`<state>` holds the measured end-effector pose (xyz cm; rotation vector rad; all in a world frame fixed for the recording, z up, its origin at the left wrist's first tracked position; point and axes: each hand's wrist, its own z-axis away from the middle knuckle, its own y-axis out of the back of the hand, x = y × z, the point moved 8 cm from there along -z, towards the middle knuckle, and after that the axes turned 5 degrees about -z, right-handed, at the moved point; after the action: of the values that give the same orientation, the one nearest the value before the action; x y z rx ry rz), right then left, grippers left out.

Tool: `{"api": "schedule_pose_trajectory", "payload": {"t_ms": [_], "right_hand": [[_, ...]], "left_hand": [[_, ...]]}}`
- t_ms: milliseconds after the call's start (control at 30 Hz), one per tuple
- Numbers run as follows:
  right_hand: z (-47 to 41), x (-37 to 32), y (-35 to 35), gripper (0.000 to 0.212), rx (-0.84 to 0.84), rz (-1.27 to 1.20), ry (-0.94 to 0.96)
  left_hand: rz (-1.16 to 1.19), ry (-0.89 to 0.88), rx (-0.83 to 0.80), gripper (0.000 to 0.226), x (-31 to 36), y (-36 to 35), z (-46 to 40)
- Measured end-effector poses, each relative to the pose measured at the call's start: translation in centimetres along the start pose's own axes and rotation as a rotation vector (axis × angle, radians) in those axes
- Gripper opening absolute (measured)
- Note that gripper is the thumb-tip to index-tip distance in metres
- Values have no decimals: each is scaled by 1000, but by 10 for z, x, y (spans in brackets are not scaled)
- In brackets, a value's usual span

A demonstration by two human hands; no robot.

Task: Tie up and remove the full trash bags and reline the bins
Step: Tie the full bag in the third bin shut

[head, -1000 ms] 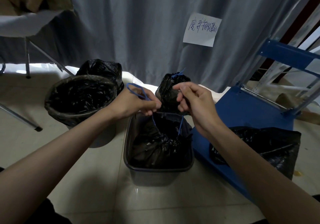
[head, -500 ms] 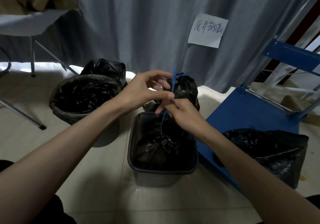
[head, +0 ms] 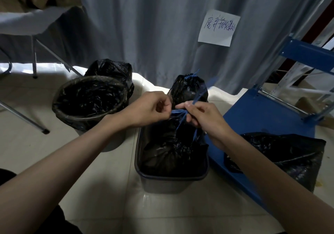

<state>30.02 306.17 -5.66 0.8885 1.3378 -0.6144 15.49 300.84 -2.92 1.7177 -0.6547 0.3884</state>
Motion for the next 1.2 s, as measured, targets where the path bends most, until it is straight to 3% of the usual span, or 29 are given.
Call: {"api": "schedule_pose_trajectory", "payload": {"t_ms": [167,333,467,567,733,900,1067,1200], "right_hand": [[4,9,10,19,50,-75,6],[7,4,4,14,-2,-29,27],[9,-1,2,8,-7,54,83],[9,-5,6,12,59,156,110],[13,-6,7,29,75,189,133],[13,4,12,28,131,171,38],[12,27,8,31,95,-51,-184],[11,34,8,26,81,-132,-250]], "left_hand": [[-7,147,-110,12,-15,-16,6],[214,160,-34,33,-5,-24,7],[273,143,2,24,6,-30,5],[345,170,3,18,5,-36,4],[234,189,46,17,5,-35,3],[-83,44,135,16,25,-31,8],[-229,-186,318,22,48,-23,18],[-286,-400,274,16,62,-32,25]]}}
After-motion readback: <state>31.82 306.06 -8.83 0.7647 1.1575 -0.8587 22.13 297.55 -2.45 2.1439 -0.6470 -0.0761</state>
